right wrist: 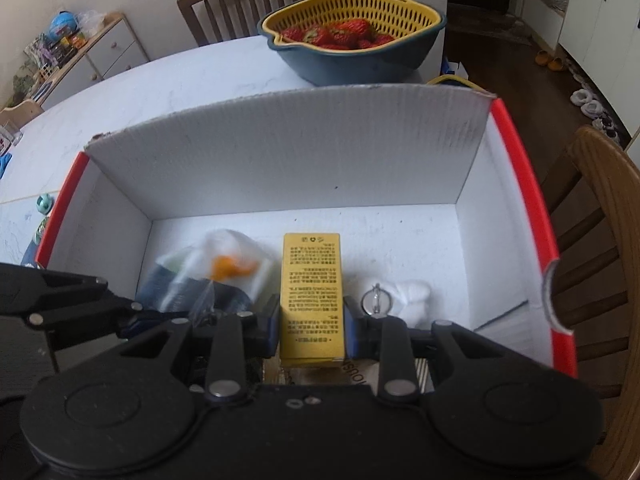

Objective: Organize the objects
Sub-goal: 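Lower both held items into the shoebox and open both tools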

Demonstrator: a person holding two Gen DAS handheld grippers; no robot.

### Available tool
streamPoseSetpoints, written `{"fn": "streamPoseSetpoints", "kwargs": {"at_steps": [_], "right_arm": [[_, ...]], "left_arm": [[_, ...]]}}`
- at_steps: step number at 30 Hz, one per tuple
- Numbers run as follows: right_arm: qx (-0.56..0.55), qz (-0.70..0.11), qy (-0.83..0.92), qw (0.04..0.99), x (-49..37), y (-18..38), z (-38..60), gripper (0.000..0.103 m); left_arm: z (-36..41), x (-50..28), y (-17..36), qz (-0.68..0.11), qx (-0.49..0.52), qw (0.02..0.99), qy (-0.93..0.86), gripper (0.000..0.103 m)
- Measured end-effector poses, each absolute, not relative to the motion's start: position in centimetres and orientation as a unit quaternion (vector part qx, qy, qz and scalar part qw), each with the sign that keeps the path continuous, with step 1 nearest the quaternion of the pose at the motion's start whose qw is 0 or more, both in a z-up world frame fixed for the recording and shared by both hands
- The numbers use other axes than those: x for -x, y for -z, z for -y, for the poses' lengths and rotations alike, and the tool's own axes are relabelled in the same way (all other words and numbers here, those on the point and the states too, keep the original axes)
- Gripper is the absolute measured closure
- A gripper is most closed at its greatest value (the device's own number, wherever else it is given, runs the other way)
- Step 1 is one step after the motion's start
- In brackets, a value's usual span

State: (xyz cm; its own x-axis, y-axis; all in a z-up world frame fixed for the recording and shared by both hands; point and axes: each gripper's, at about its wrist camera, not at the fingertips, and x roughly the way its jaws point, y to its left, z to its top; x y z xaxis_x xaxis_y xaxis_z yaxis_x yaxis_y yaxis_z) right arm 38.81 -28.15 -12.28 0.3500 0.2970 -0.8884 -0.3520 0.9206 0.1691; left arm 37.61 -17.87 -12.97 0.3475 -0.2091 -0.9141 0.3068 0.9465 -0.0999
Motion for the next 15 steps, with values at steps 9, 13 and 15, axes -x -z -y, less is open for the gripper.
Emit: {"fn": "streamPoseSetpoints", "kwargs": {"at_steps": [9, 13, 15], "right_arm": [[0.029, -0.551, -0.196, 0.811, -39.03, 12.76, 28.15, 0.073], [0.029, -0.55, -0.196, 0.812, -38.93, 12.61, 28.3, 0.071], [0.03, -0.55, -0.193, 0.812, -38.78, 12.52, 28.39, 0.07]], "left_arm": [[17.89, -38.25, 13.62, -0.566, -0.043, 0.808, 0.156, 0.066], [17.7, -38.15, 13.44, -0.563, -0.038, 0.811, 0.155, 0.06], [17.64, -38.03, 13.09, -0.558, -0.034, 0.814, 0.156, 0.052]]}}
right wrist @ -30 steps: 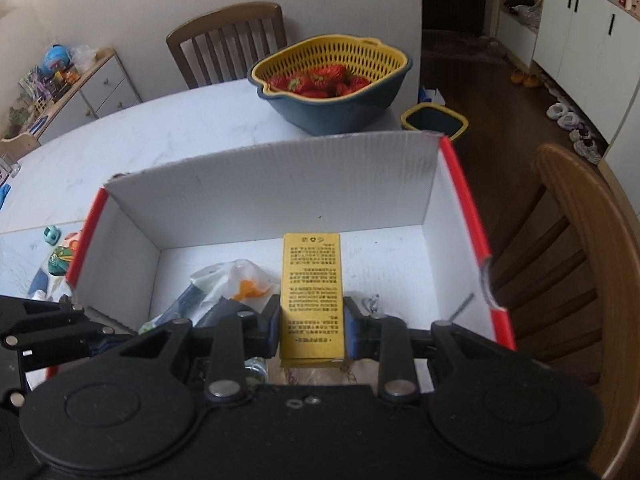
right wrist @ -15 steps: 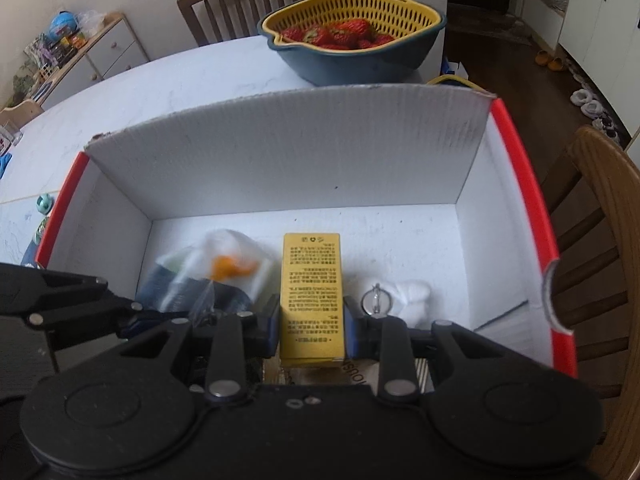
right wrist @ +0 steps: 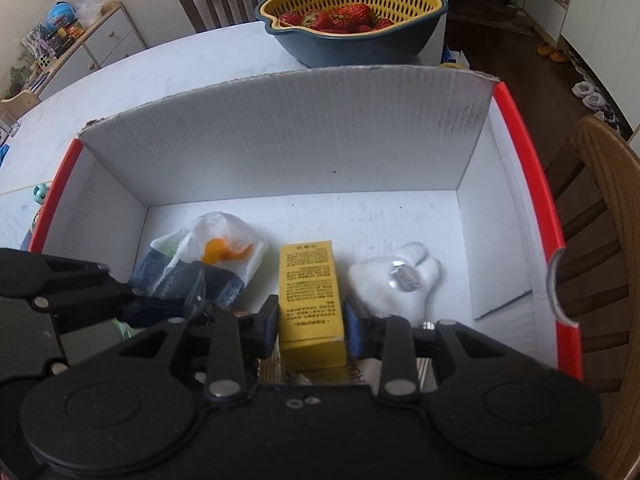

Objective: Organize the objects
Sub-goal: 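Lower both held items into the shoebox and open both tools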

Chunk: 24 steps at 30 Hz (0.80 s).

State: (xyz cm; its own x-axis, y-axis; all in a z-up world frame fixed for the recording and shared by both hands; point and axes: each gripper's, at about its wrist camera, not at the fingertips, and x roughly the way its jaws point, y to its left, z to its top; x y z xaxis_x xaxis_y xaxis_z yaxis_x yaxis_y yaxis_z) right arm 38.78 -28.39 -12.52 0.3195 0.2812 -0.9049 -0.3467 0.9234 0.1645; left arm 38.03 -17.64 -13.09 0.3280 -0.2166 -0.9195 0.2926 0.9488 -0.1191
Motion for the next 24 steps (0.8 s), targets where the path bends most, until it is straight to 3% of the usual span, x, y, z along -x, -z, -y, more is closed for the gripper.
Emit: {"fn": "streamPoseSetpoints", "kwargs": {"at_steps": [10, 24], "right_arm": [[0.014, -0.536, -0.197, 0.821, -37.4, 11.1, 29.5, 0.067], [-0.002, -0.498, -0.209, 0.842, -34.1, 7.3, 30.5, 0.061]], "left_arm": [[17.3, -36.6, 10.7, -0.526, -0.033, 0.836, 0.151, 0.045], [15.8, -33.1, 7.8, -0.479, -0.021, 0.865, 0.148, 0.045]]}}
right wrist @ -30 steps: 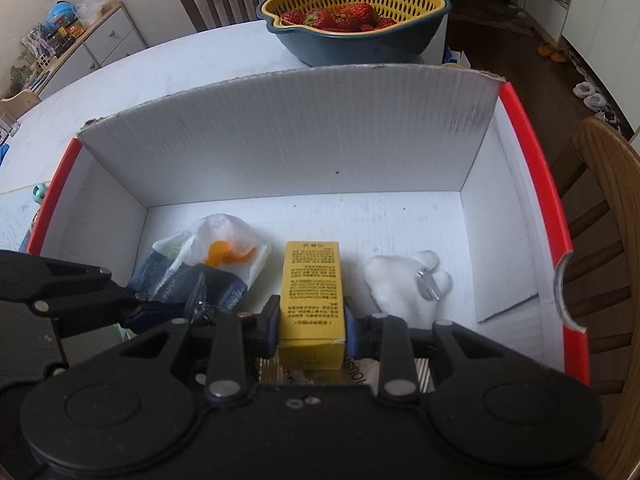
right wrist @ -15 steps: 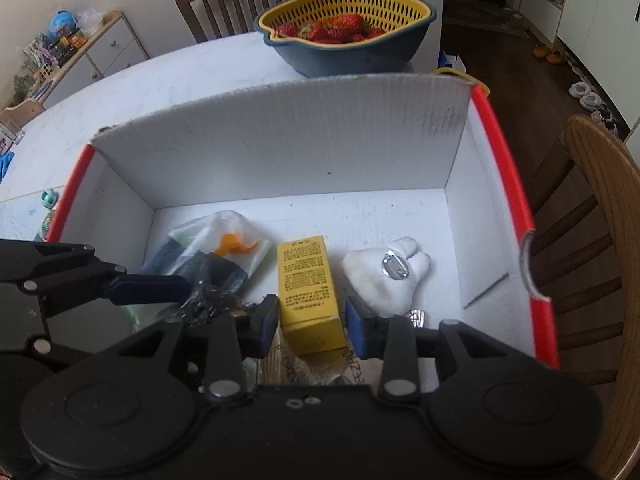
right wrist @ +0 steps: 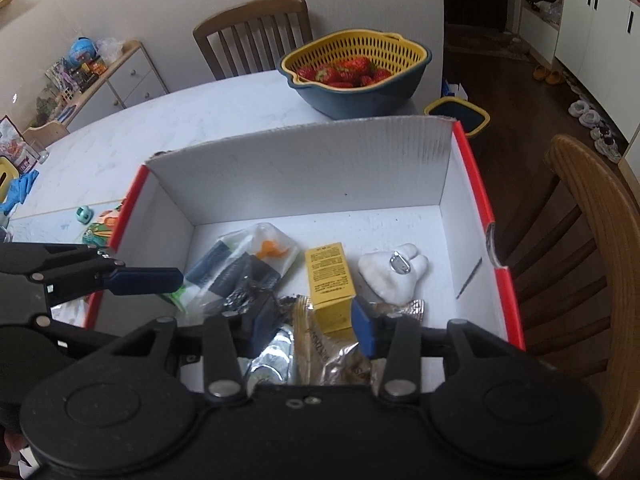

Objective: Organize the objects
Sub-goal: 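Lower both held items into the shoebox and open both tools, then withdraw both tools from the shoebox back over the table items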

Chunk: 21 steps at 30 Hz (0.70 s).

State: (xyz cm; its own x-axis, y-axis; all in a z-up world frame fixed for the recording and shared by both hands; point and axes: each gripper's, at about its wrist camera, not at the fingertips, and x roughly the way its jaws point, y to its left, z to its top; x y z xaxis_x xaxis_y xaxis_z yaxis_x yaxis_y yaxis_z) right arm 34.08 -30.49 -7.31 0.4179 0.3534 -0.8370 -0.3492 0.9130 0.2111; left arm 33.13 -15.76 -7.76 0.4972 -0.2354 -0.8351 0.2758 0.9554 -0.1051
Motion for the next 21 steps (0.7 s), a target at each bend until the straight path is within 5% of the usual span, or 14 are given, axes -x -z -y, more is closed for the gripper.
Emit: {"fn": "streamPoseSetpoints", "kwargs": {"at_steps": [16, 21], "right_arm": [[-0.02, -0.45, -0.204, 0.869, -28.4, 3.5, 28.7, 0.047], [-0.021, -0.435, -0.198, 0.878, -26.3, 2.6, 27.0, 0.038]], "left_arm": [[10.5, -27.5, 3.7, -0.422, -0.006, 0.892, 0.161, 0.045], [8.2, -25.6, 2.8, -0.403, -0.012, 0.899, 0.169, 0.036]]}}
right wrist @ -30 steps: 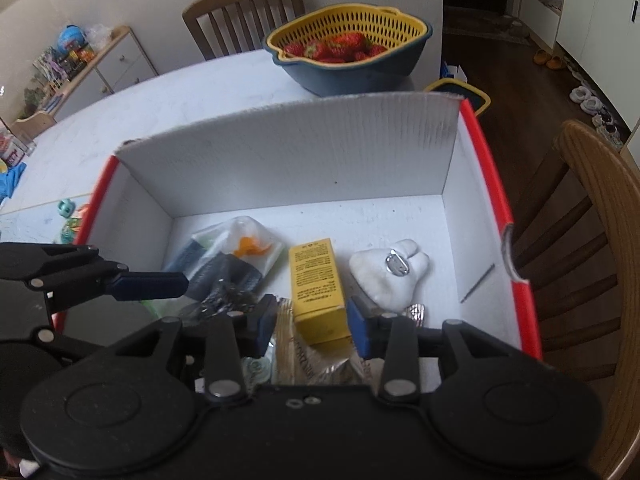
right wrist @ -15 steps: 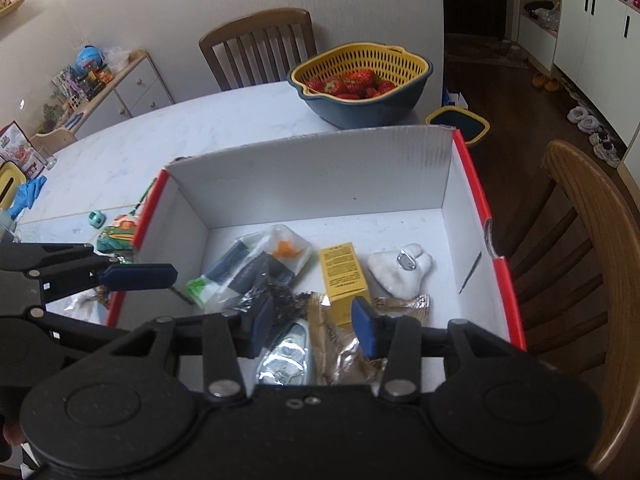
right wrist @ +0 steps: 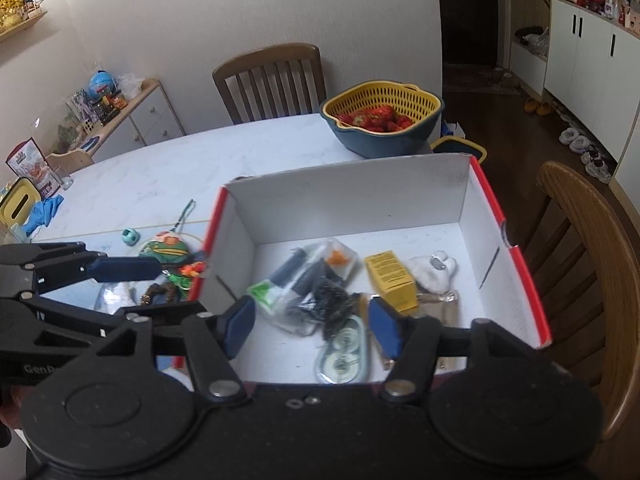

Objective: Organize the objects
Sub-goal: 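Withdraw both tools from the shoebox back over the table items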

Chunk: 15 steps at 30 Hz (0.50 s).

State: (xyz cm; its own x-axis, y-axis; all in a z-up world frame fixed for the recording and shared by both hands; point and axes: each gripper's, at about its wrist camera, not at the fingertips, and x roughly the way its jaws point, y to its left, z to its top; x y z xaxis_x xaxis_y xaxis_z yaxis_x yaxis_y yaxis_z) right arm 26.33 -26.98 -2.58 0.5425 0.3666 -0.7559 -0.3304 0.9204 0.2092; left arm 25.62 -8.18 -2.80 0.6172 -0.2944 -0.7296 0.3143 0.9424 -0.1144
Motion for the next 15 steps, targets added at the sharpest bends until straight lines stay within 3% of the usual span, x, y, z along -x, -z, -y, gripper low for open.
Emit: {"fn": "streamPoseSetpoints", "kwargs": {"at_steps": [6, 8, 15], "right_arm": [[-0.018, -0.43, -0.188, 0.883, -24.3, 2.3, 24.5, 0.032], [-0.024, -0.429, -0.185, 0.884, -23.7, 2.3, 23.8, 0.027], [-0.03, -0.424, -0.178, 0.888, -21.7, 2.1, 20.9, 0.019]], "left_arm": [[5.0, -24.0, 2.1, -0.391, -0.01, 0.904, 0.172, 0.036], [3.9, -23.6, 1.8, -0.388, -0.008, 0.905, 0.173, 0.029], [0.1, -22.6, 0.8, -0.38, -0.012, 0.908, 0.176, 0.024]]}}
